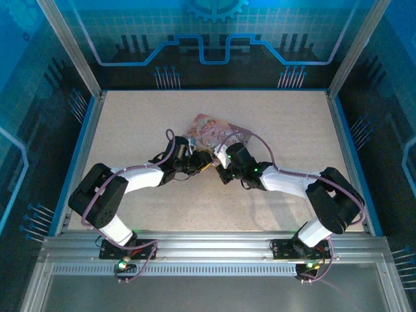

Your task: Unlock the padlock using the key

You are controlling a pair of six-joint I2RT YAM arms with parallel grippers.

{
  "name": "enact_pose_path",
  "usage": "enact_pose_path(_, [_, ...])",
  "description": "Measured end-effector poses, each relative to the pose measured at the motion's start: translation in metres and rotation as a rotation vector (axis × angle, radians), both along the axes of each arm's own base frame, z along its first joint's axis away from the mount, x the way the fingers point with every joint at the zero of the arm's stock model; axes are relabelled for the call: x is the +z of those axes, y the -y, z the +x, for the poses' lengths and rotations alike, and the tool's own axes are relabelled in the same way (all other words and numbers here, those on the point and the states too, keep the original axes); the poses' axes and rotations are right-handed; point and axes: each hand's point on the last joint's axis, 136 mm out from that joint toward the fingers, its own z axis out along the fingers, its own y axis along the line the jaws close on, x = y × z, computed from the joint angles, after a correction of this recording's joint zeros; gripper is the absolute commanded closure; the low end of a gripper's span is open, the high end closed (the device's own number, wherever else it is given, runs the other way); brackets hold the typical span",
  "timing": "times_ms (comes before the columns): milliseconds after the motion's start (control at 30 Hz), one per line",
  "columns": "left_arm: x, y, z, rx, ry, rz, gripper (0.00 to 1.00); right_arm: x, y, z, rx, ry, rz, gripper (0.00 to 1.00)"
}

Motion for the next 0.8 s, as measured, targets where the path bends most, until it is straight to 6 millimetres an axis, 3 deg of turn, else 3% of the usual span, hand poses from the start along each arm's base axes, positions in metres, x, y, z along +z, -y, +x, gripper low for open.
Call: enact_pose_path(800, [0.005,0.002,0.007,0.011,0.034,-0.01,0.74,0.012,-0.005,0.014,-0.062,-0.031,0.209,1.0])
